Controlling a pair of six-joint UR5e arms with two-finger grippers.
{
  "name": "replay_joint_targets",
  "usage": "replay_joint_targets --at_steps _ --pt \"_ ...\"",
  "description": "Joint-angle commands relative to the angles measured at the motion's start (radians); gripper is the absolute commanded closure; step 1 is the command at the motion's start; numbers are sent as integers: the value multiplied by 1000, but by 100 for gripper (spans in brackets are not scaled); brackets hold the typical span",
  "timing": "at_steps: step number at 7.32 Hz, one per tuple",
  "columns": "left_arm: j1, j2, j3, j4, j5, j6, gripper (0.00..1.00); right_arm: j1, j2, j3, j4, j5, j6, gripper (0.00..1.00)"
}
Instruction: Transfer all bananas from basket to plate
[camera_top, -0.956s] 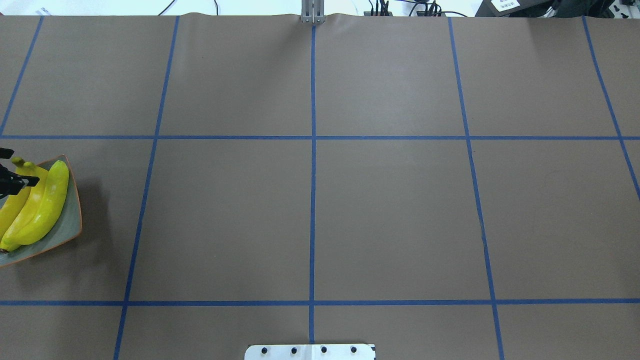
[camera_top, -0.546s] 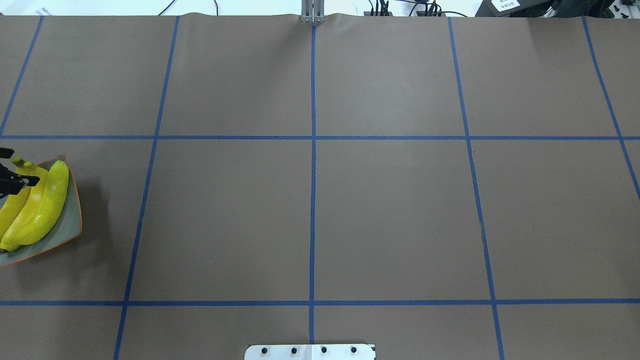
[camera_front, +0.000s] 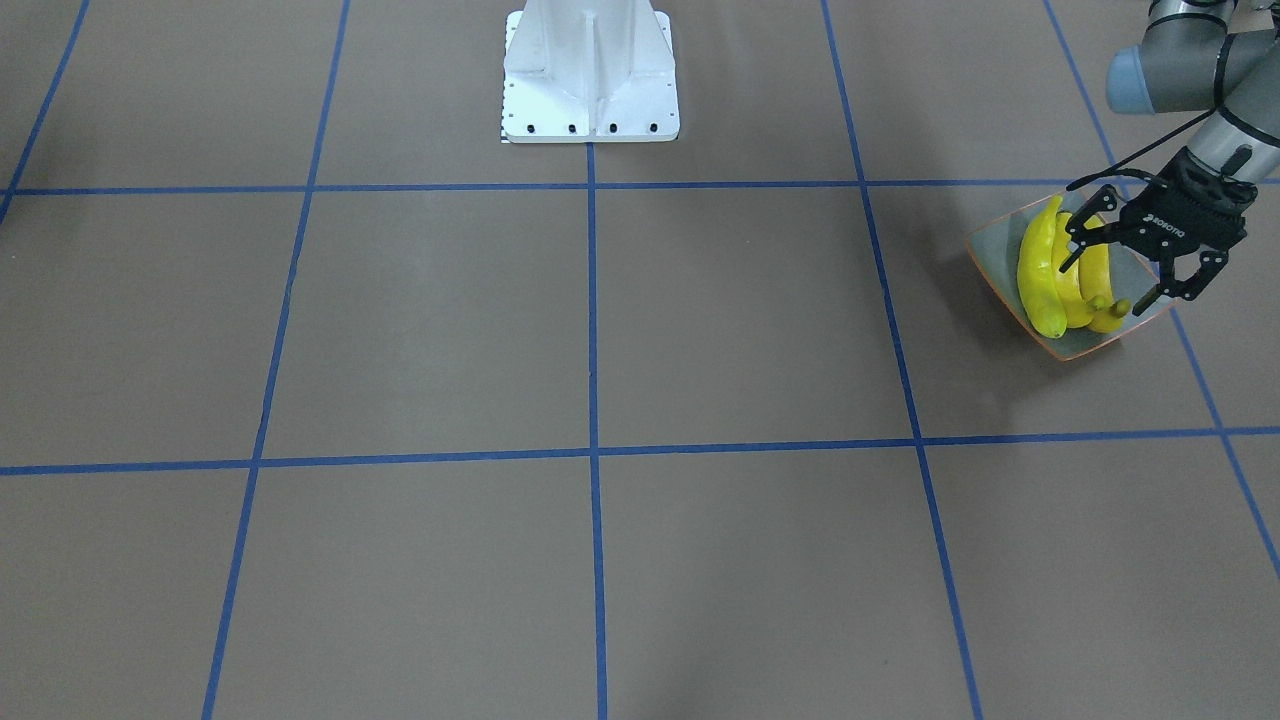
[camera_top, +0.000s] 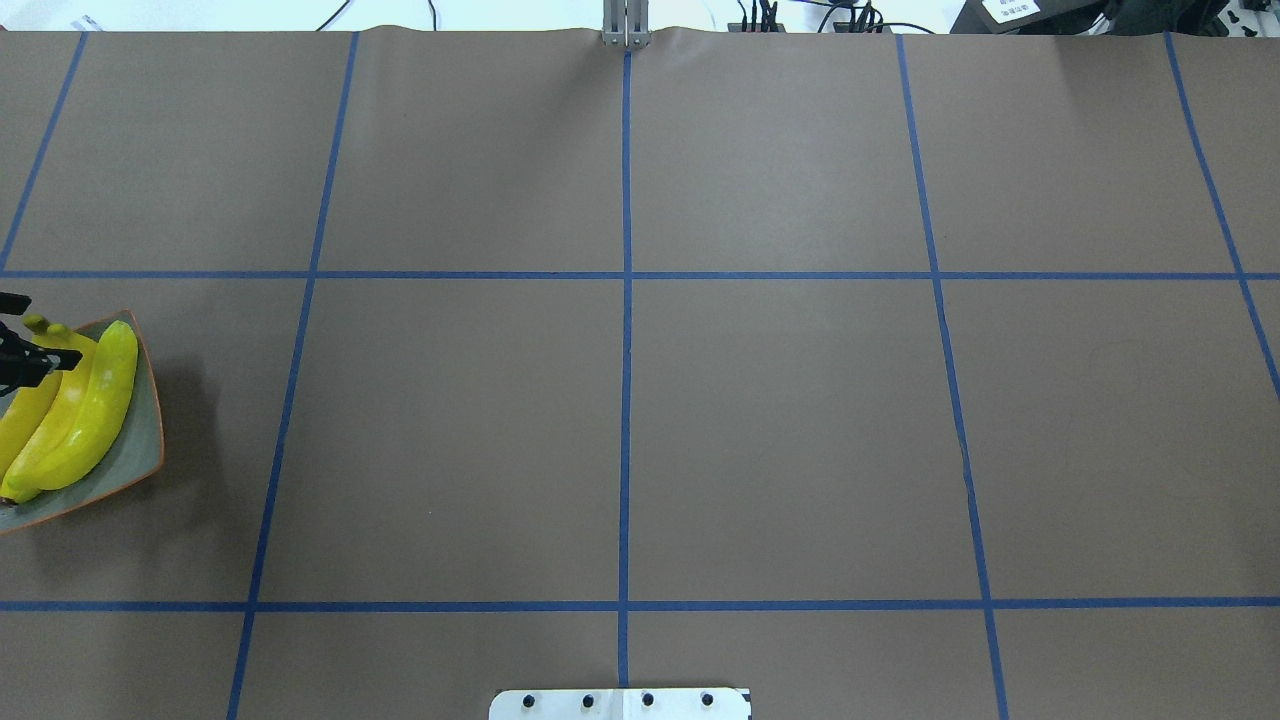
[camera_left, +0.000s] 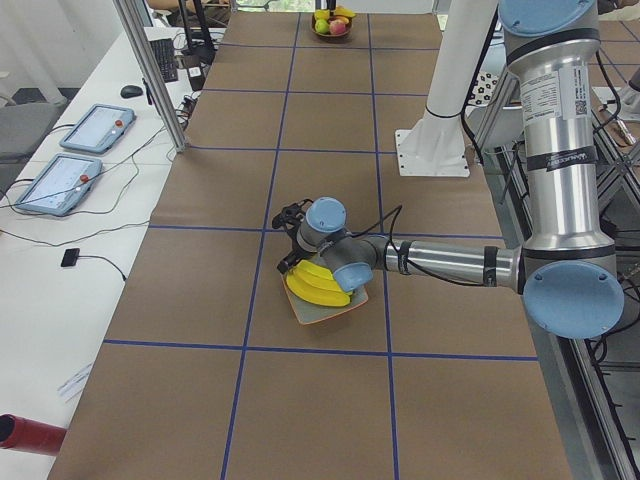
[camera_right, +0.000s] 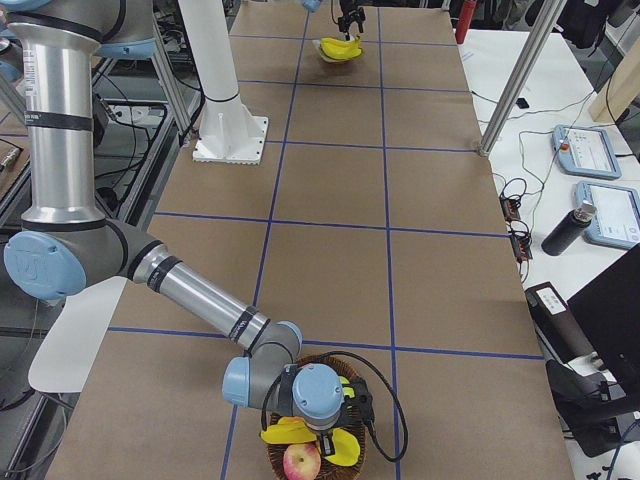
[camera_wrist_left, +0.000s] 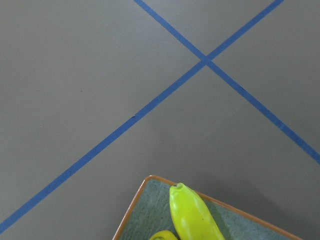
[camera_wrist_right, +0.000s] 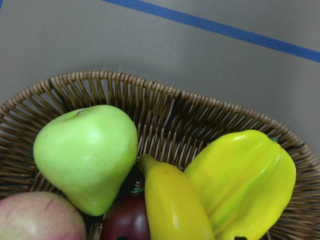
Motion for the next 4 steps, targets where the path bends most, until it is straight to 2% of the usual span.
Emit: replay_joint_targets --at_steps 1,2,4 --pt "0 -1 0 0 0 0 0 -1 -2 3 2 -5 -1 95" --pt "2 -1 0 0 0 0 0 1 -5 15 3 -7 -7 100" --pt "0 -1 0 0 0 0 0 2 -13 70 2 -8 -8 100"
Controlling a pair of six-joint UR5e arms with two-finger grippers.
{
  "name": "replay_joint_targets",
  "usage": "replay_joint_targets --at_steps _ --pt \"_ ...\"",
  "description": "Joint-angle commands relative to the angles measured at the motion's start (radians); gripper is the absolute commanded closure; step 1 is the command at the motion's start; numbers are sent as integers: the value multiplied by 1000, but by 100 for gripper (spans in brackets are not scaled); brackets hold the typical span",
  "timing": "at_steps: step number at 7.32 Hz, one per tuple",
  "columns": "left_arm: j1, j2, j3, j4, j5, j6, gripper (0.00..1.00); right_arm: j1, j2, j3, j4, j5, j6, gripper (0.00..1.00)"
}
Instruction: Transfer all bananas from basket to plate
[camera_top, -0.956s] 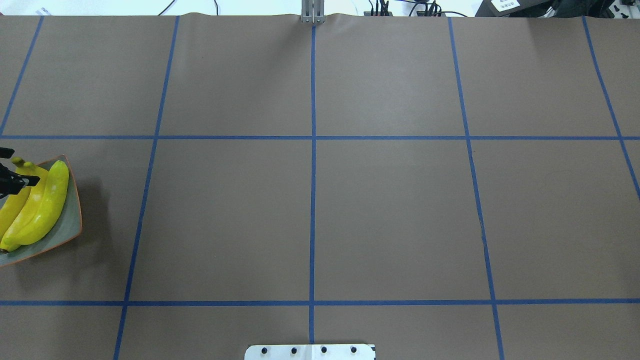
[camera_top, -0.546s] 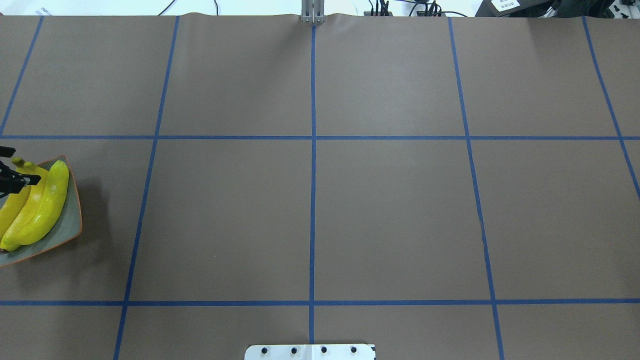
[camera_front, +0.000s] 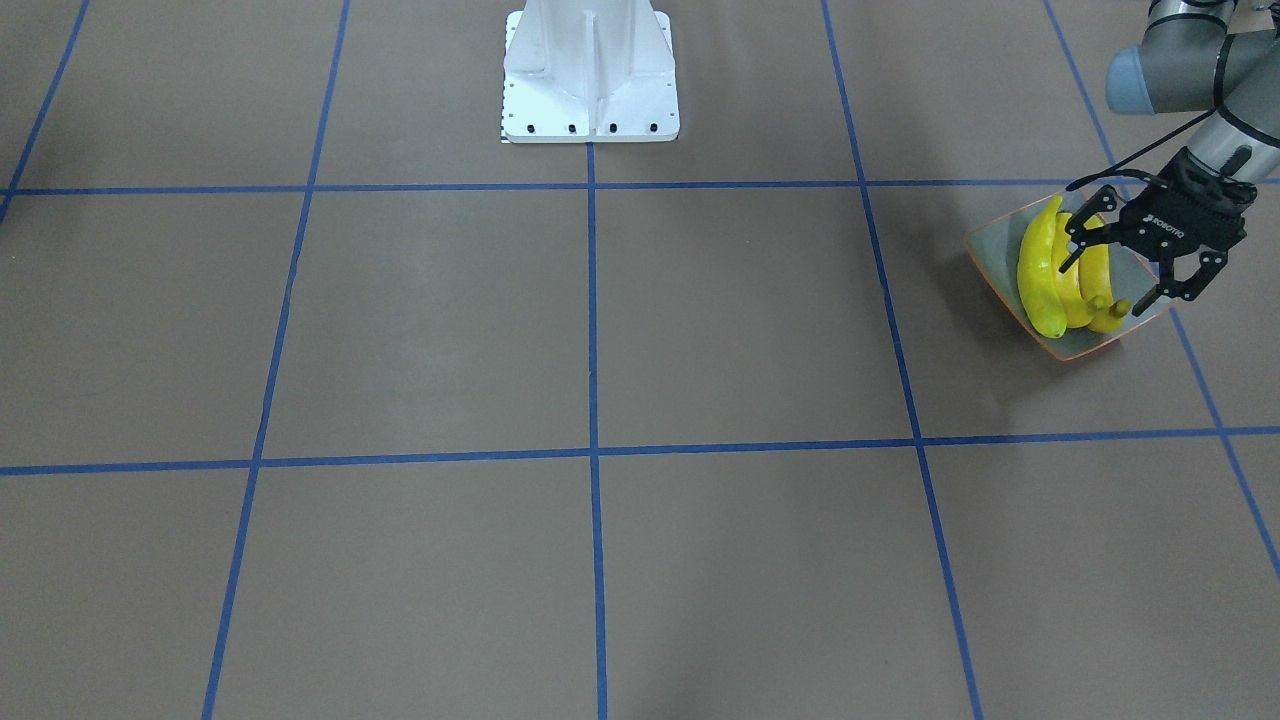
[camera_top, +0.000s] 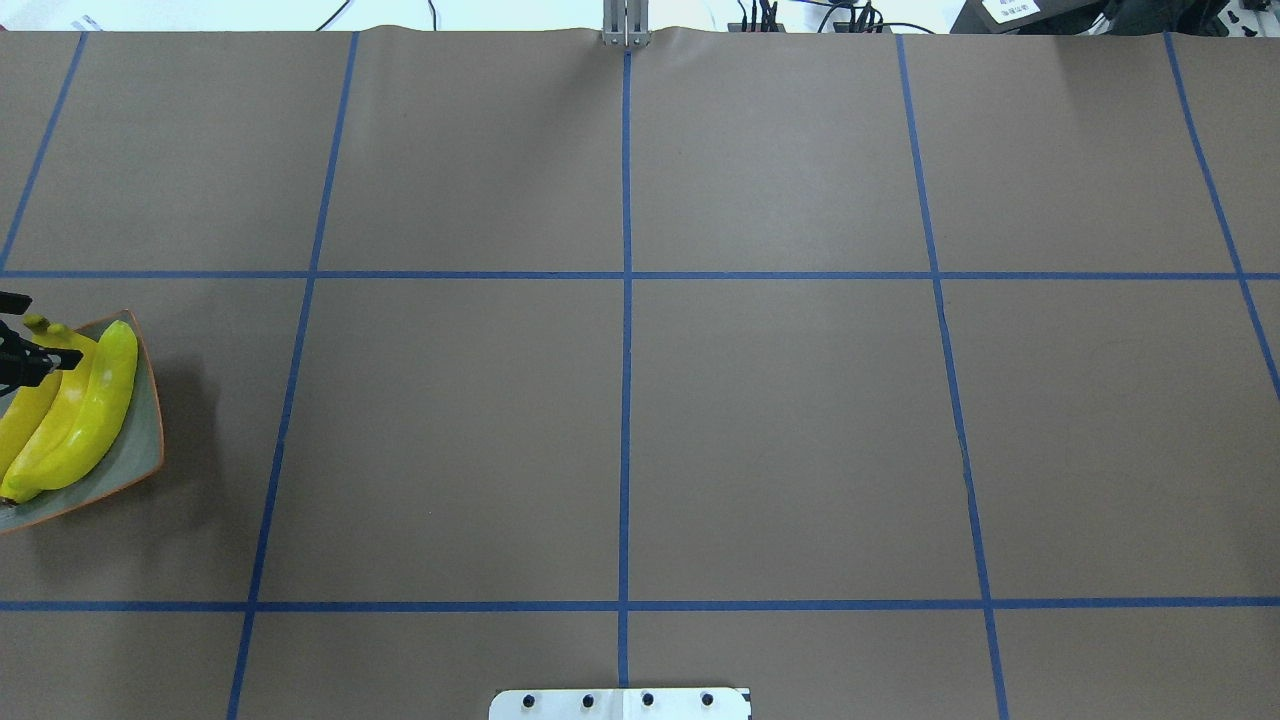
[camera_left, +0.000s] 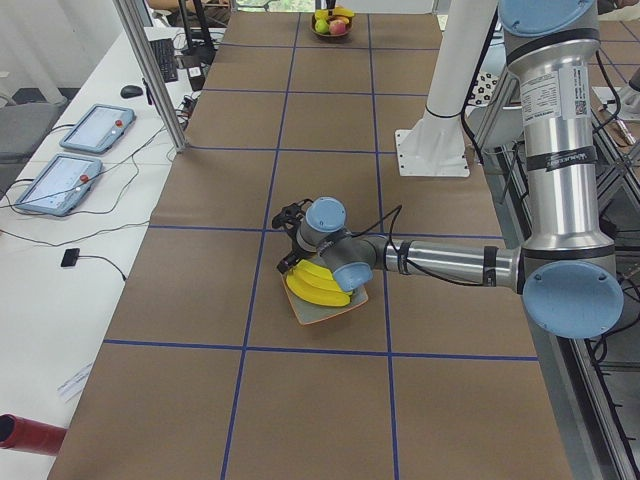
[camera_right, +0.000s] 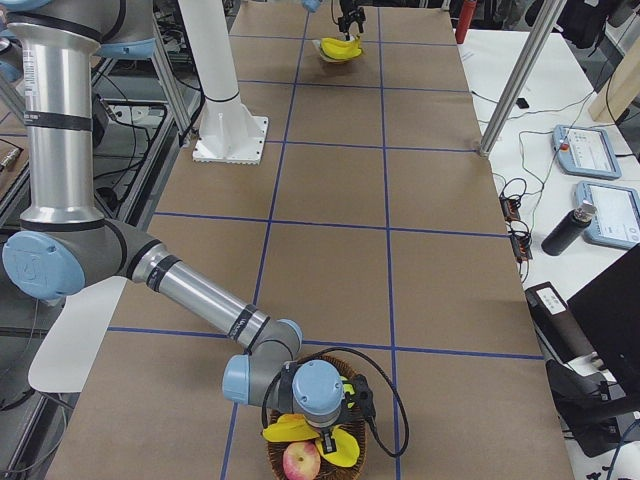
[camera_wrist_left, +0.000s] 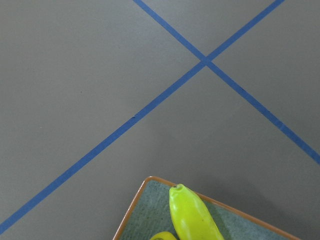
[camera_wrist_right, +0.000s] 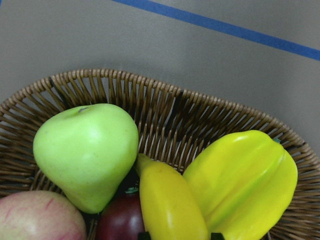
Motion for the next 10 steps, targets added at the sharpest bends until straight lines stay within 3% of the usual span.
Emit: replay_joint_targets --at_steps 1,4,7,10 --pt "0 0 2 0 -2 -2 0 4 -3 42 -2 -2 0 100" --pt "0 0 3 2 -5 -2 0 104 7 82 -28 -14 0 100" --pt "0 -2 2 2 -6 -2 0 141 103 225 -272 -36 21 100" --pt "1 -73 0 0 -6 -134 0 86 160 318 -286 28 307 100"
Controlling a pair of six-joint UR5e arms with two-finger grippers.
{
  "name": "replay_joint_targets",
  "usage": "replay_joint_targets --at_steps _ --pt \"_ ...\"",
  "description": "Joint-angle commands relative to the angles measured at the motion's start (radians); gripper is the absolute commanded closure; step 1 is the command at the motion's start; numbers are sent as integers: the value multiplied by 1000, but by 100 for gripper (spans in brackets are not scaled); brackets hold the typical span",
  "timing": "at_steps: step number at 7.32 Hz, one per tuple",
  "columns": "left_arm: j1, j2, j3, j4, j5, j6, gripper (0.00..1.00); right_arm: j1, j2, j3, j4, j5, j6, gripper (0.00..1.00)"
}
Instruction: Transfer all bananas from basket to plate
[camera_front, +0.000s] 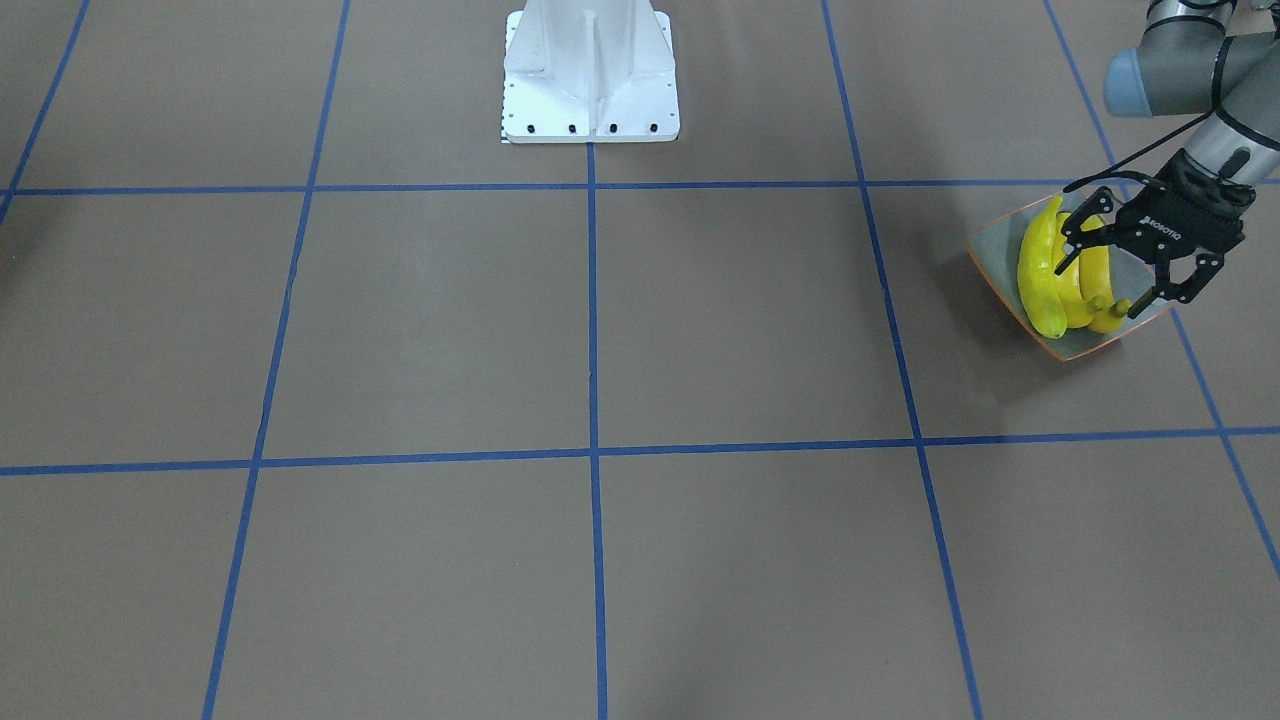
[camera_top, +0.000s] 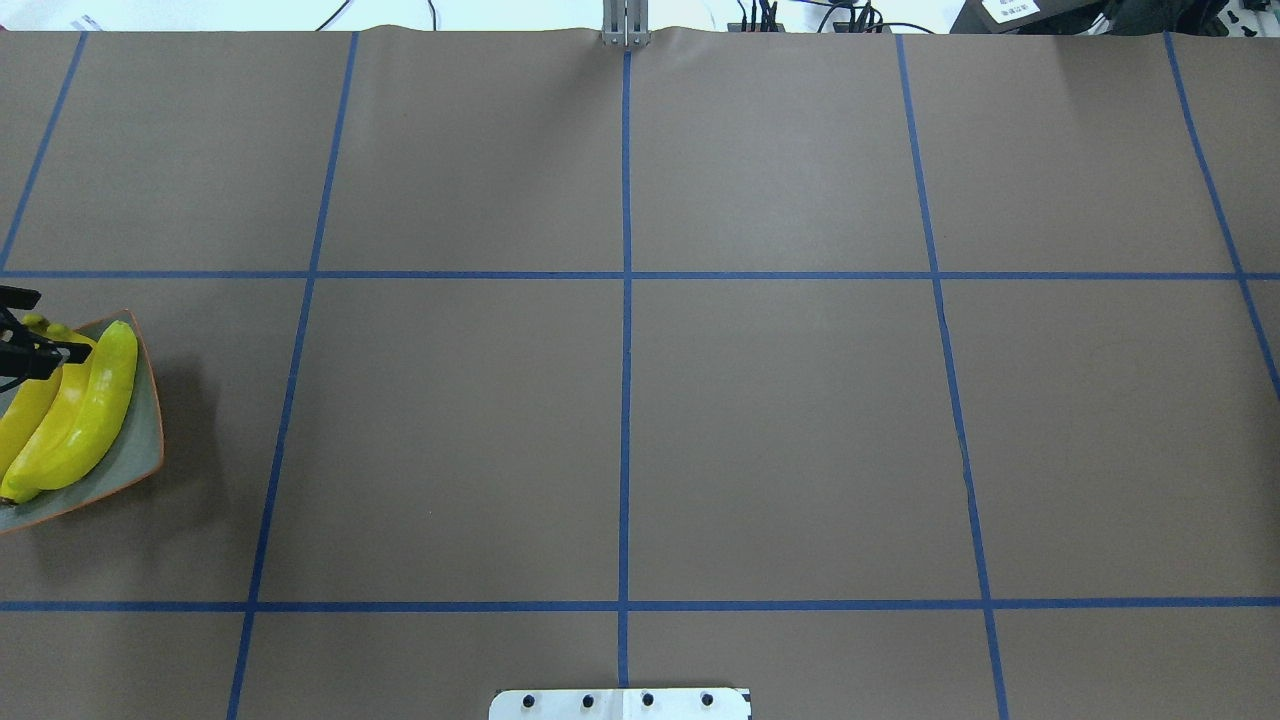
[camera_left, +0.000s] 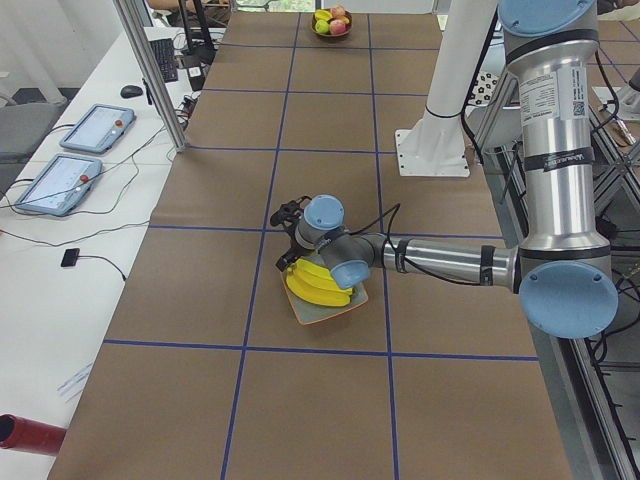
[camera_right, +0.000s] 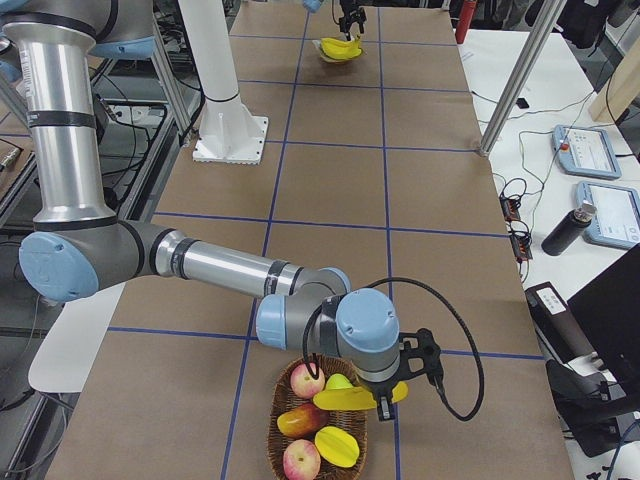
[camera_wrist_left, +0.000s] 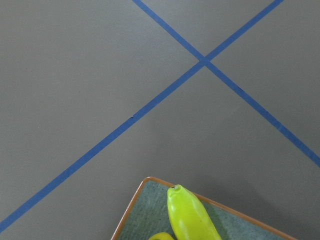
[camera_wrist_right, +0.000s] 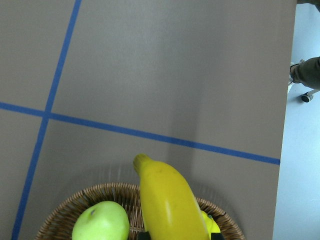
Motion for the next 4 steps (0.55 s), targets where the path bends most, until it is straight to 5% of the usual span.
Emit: replay_joint_targets --at_steps 1,4 --pt "3 -79 1 -2 0 -148 0 -77 13 92 2 91 237 100" --pt "11 -173 -5 -14 -3 -310 0 -278 28 280 14 199 579 100"
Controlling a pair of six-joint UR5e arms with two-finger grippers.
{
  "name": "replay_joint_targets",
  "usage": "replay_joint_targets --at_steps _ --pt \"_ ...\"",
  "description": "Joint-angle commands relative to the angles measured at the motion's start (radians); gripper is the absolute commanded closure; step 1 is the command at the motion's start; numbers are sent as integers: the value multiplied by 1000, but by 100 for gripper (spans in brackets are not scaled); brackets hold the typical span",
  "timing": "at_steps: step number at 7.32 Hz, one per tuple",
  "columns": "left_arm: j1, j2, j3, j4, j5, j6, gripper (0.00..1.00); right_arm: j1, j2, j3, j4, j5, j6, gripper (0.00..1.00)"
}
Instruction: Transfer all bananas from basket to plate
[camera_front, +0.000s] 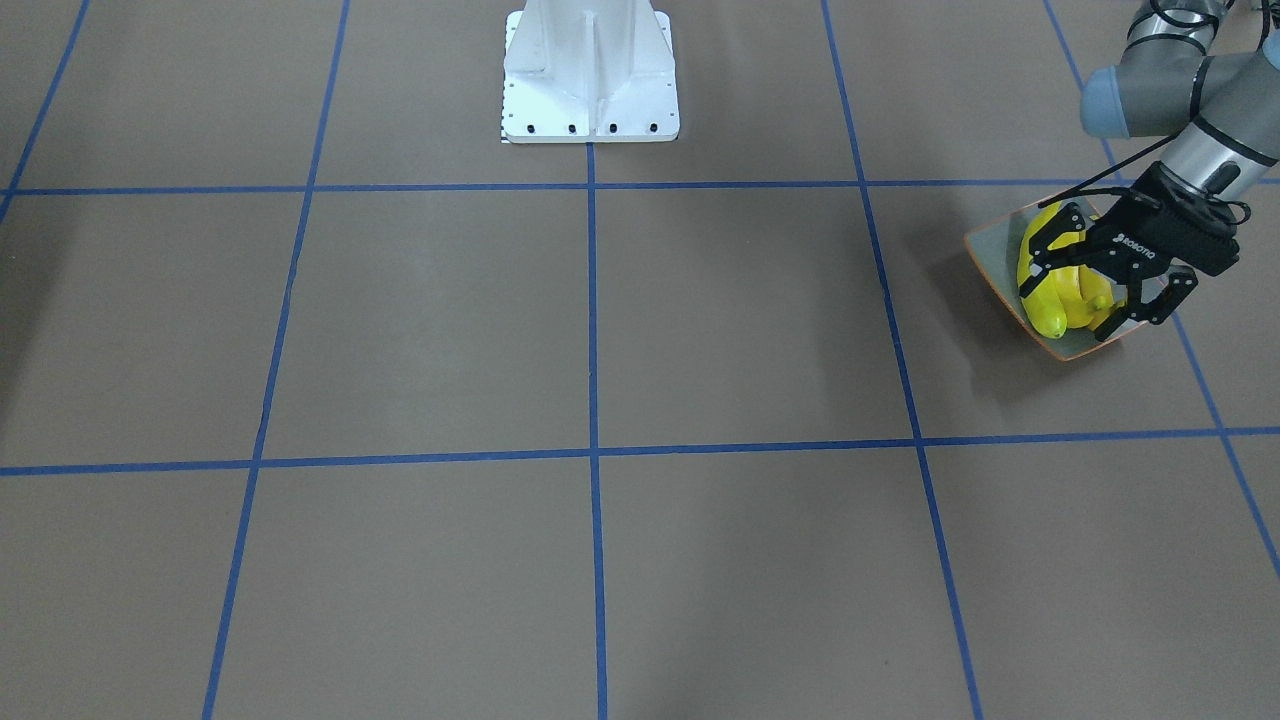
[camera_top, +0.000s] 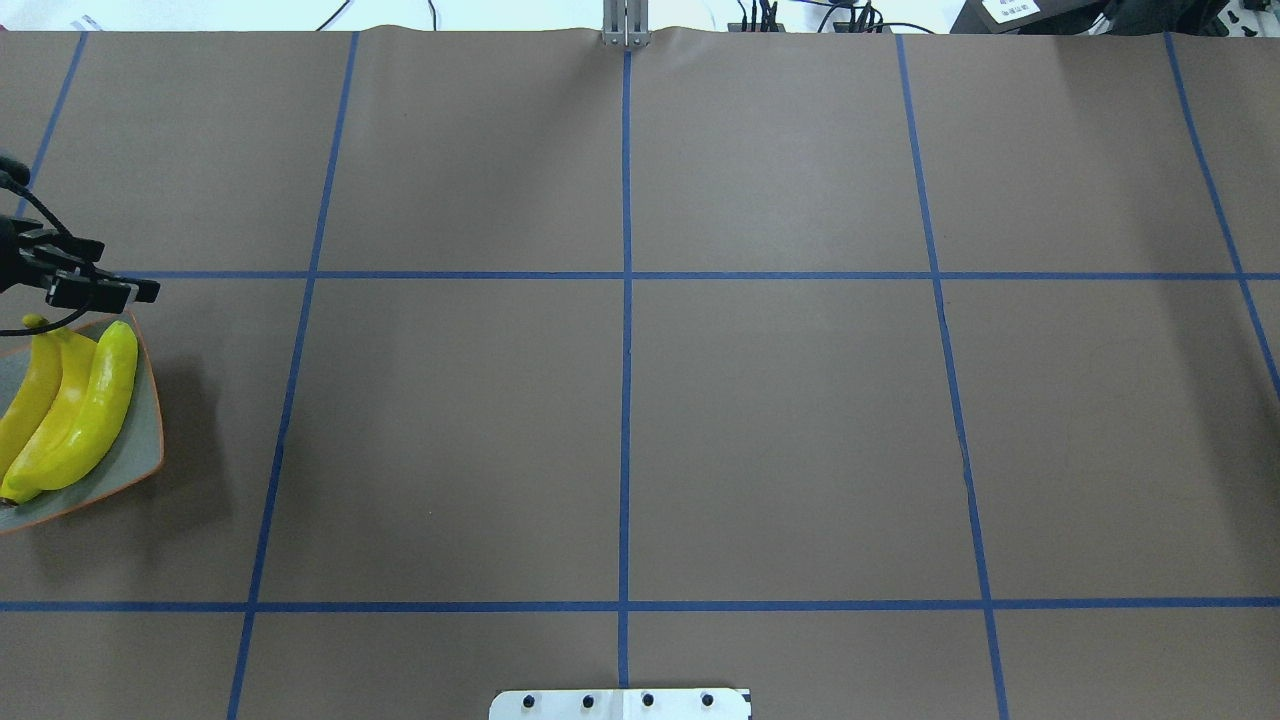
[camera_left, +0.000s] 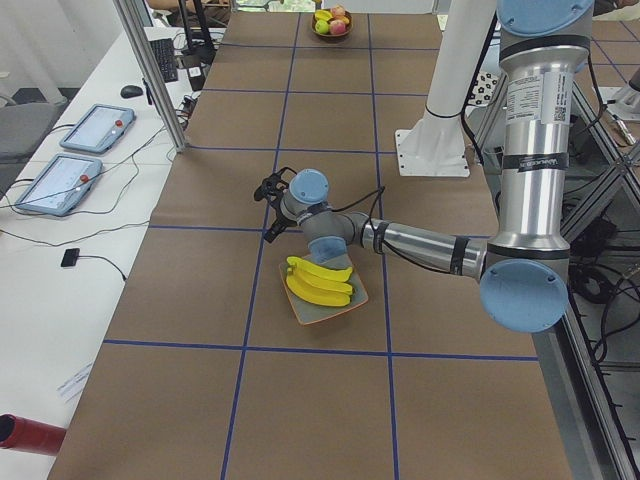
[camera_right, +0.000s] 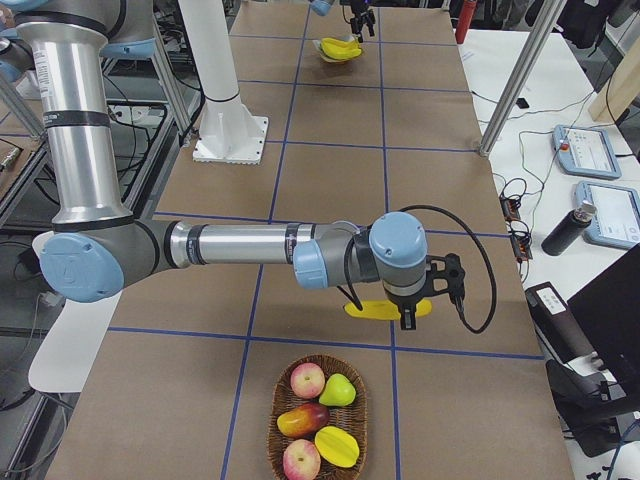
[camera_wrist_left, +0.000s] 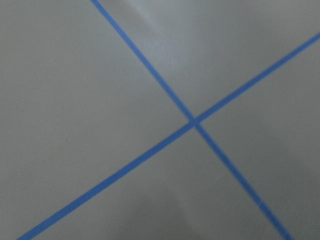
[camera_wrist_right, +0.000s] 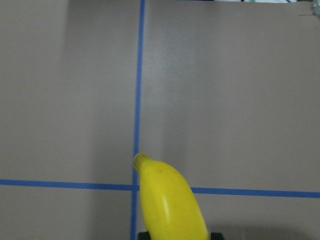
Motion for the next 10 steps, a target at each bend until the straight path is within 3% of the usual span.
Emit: replay_joint_targets --at_steps 1,3,4,6,8,10 --pt "17 -76 -2 -6 -2 -126 0 -176 45 133 91 24 395 100" --pt "83 -164 -2 -6 -1 -244 0 -336 111 133 316 -47 768 100" --pt "115 -212 -2 -6 -1 -310 0 -447 195 133 355 -144 977 100" --pt "186 -339 -1 -6 1 -446 0 -709 369 122 356 -443 1254 100" --pt "275 -470 3 -7 2 -543 0 -834 479 128 351 -542 1427 100" --pt "335 -522 -7 -10 8 -559 0 -943 548 125 342 -692 1480 100"
